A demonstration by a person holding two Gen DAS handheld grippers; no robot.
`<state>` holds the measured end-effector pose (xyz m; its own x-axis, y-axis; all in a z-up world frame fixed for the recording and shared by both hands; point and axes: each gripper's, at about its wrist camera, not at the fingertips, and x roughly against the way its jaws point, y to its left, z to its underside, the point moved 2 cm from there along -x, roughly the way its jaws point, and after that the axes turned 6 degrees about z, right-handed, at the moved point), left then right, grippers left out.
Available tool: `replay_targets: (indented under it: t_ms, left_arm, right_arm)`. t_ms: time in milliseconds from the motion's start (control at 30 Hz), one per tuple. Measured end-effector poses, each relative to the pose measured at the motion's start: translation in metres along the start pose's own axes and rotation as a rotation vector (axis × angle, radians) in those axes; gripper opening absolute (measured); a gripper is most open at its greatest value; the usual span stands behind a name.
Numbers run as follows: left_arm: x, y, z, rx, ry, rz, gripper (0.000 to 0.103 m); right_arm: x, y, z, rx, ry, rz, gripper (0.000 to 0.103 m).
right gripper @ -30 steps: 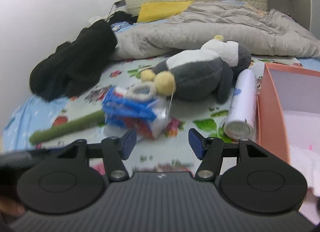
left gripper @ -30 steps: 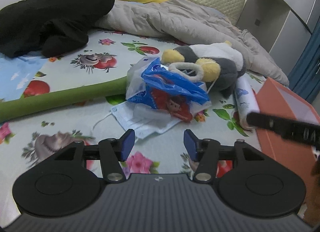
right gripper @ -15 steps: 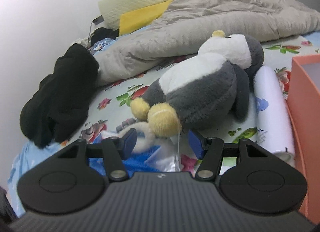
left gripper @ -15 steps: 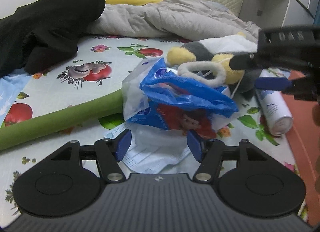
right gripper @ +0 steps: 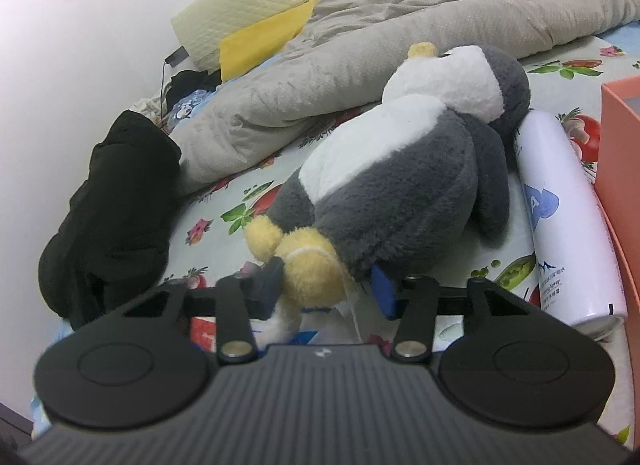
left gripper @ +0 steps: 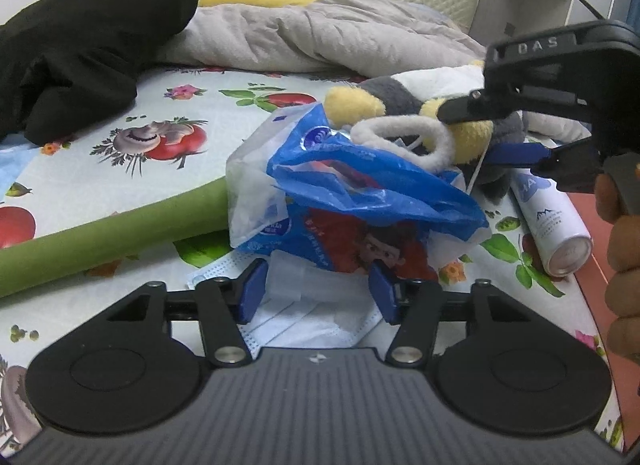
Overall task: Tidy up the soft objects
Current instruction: 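Reach the left gripper to the blue bag while the right approaches the penguin plush, then grasp the white fuzzy ring with the right gripper while the left pinches the blue bag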
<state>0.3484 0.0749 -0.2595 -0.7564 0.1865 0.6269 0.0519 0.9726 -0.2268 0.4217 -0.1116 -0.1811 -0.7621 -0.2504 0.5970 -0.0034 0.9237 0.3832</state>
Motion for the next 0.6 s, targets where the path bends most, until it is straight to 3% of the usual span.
replay_targets:
  t_ms: [167,233,433,500,600]
  left_arm:
    - [0.0,0.003,0.0,0.009,-0.006,-0.007,0.042]
    - [0.002,0.005,0.0,0.016,-0.006,-0.009,0.028]
    - [0.013,0.008,-0.002,0.046,-0.016,0.002,0.02]
    - [0.018,0.008,-0.001,0.055,-0.02,0.011,0.02]
    - [0.029,0.007,0.001,0.066,-0.029,0.012,0.02]
  right_arm:
    - [0.007,-0.002,0.001,0.015,-0.003,0.0,0.033]
    - [0.011,-0.002,0.002,0.023,-0.006,0.005,0.031]
    - [0.027,-0.001,0.004,0.05,-0.025,0.017,0.019]
    - [0.034,-0.001,0.005,0.066,-0.03,0.017,0.005]
    - [0.047,-0.003,0.008,0.088,-0.043,0.022,0.005]
